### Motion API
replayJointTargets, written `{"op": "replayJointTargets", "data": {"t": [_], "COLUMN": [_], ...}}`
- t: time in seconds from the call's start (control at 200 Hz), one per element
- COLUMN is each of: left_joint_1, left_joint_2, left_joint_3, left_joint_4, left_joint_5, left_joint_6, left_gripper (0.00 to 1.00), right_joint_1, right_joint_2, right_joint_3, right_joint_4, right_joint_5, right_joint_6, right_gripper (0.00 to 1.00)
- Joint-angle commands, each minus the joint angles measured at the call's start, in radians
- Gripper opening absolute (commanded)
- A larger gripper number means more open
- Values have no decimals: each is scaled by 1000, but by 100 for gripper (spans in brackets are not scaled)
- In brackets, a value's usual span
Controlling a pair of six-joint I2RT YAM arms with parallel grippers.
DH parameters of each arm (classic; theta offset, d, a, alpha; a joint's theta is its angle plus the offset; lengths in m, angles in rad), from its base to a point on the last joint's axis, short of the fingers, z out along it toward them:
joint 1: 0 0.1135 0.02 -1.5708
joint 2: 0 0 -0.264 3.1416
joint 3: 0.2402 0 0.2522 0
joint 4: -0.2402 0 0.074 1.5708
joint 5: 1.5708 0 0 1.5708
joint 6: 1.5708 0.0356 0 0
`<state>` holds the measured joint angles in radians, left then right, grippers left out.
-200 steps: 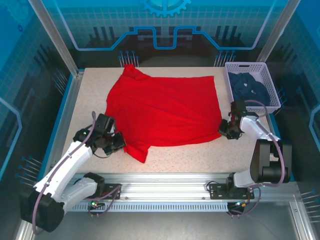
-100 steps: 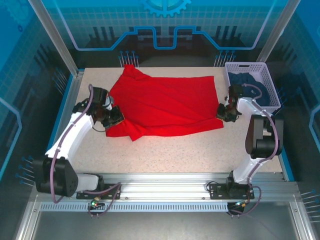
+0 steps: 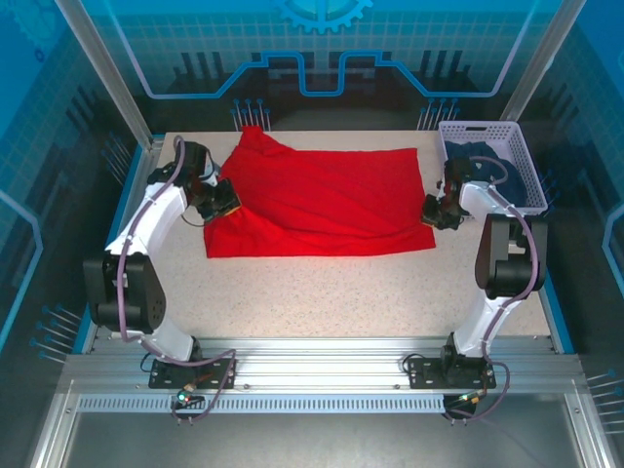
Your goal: Fold the inside-out t-shirt
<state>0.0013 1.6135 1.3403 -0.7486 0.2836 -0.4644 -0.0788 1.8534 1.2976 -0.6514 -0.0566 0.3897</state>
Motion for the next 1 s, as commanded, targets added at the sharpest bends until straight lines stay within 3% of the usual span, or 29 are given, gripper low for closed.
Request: {"op": "replayJointTargets", "data": {"t": [0.0, 0.445, 0.71, 0.995], "left_joint_1": [12, 29, 29, 29], "left_joint_2": [38, 100, 98, 98], "left_joint_3": [45, 109, 92, 77], "left_joint_4": [8, 13, 28, 40], "left_joint_5": [32, 52, 57, 63], "left_joint_6": [21, 12, 14, 20], "left_gripper": [0, 0, 0, 0], "right_joint_1": [5, 16, 39, 67], "right_joint_2": [22, 46, 12, 52], "right_joint_3": [43, 98, 34, 44], "right_joint_4": [-29, -49, -33, -58], "right_joint_5": [26, 57, 87, 116], "right_joint_6": [-19, -25, -34, -36], "right_gripper": [13, 9, 38, 42]}}
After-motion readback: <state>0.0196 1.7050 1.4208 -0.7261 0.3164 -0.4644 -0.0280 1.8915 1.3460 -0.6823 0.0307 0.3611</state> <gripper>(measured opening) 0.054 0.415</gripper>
